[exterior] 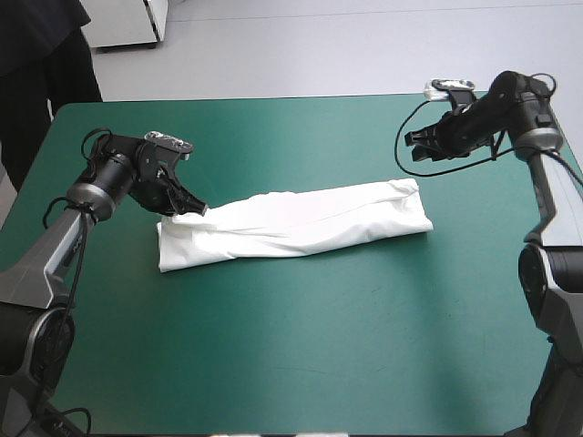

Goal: Fold the cloth

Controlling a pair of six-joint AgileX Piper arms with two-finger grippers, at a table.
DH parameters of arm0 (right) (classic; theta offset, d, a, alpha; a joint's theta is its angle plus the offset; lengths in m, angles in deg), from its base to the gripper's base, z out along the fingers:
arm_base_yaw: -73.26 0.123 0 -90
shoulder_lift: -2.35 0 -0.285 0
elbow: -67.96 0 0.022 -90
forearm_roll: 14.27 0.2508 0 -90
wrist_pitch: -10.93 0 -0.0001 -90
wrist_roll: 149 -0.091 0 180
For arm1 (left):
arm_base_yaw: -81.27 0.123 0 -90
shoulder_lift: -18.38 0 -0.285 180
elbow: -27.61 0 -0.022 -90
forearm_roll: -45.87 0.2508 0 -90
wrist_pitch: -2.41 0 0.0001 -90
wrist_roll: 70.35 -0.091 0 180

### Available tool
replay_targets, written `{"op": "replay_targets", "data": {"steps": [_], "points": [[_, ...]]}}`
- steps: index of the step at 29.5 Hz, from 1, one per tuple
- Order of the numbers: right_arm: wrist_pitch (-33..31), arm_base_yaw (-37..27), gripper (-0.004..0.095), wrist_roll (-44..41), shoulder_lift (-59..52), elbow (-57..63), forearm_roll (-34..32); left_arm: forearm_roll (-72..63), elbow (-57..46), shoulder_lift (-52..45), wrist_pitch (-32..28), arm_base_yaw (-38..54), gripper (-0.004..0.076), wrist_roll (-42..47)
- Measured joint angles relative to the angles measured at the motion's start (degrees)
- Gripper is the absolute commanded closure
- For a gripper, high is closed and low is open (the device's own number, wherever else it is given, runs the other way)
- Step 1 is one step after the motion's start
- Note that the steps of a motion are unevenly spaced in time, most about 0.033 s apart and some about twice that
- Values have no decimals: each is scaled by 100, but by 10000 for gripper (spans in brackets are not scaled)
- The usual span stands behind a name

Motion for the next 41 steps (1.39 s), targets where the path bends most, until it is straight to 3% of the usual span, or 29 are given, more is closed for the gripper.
{"op": "replay_targets", "data": {"steps": [5, 10, 12, 16, 17, 24, 36, 41], "points": [[-47, -448, 483, 30, -748, 292, 233, -326, 628, -431, 430, 0, 402, 0], [-63, -646, 483, 110, -1549, 1092, 215, -640, 729, -881, 721, 0, 400, 10], [-74, -646, 484, 168, -1866, 1485, 176, -1141, 729, -938, 735, 1, 444, -130], [-108, -646, 484, 219, -2369, 2084, -4, -2321, 729, -896, 668, -69, 710, -607], [-108, -646, 484, 213, -2459, 2198, -82, -2434, 729, -856, 655, -111, 742, -712], [-89, -646, 484, 189, -2793, 2416, -224, -2887, 729, -295, 368, -644, 746, -1238], [190, -646, 481, 188, -2444, 2532, -203, -3435, 729, 1077, -273, -1100, 746, -1608], [221, -646, 387, 362, -2074, 2540, 167, -3492, 759, 1372, -422, -1111, 746, -1626]]}}
